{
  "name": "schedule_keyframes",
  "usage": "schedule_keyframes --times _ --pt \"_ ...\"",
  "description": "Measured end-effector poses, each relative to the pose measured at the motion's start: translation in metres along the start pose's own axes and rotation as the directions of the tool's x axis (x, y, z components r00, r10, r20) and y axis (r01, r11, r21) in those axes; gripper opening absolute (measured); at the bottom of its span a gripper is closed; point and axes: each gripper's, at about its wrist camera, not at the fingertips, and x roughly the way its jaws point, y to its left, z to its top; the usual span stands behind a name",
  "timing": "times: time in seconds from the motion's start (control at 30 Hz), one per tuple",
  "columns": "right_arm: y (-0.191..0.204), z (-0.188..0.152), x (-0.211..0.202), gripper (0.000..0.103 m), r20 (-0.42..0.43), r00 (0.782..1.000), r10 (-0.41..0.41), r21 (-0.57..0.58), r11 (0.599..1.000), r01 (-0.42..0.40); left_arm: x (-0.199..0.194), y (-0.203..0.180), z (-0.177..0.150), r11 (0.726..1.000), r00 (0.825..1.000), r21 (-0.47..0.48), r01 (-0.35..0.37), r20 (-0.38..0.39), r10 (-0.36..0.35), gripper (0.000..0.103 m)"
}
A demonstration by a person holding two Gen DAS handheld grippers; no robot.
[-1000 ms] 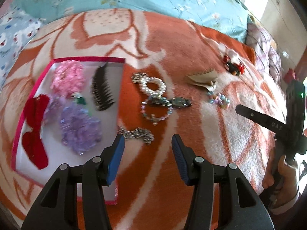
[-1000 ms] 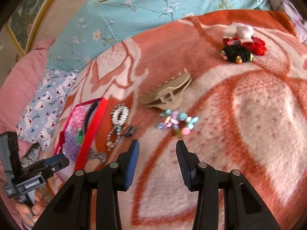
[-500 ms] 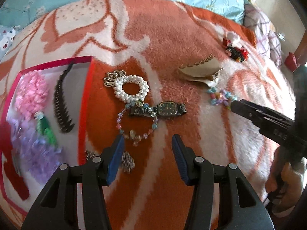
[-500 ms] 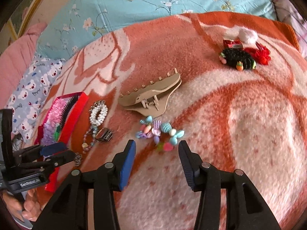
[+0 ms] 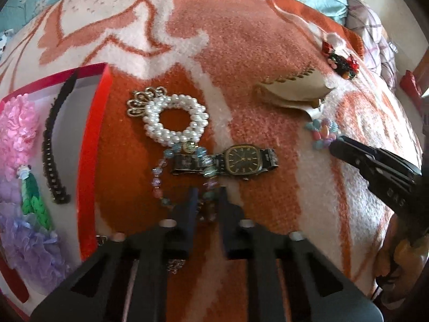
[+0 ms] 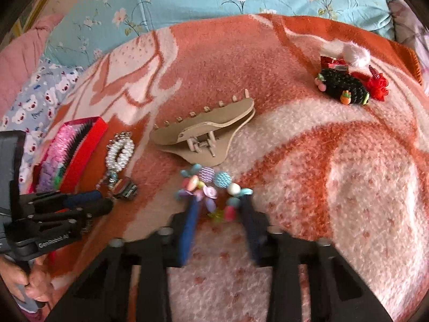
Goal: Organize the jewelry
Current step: 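Grasp the pink-blue beaded bracelet with the left tool while the right tool grasps the multicolour beaded hair tie, then carry the beaded bracelet and beaded hair tie into the white box and release both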
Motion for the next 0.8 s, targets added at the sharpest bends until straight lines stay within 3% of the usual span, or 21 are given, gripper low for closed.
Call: schedule_keyframes --times 0.3,0.8 --pt "0.001 -0.001 -0.023 0.011 0.051 0.997 0.058 0.022 0.998 -0.059 -0.031 0.011 -0.006 0.996 0.996 -0.049 0.072 0.064 -0.069 0.006" --pt "0.034 0.011 -0.078 0.011 0.15 0.973 0.177 0.002 0.984 -0.179 -0.102 0.032 -0.023 0.986 0.974 -0.122 0.117 0.206 -0.091 0.006"
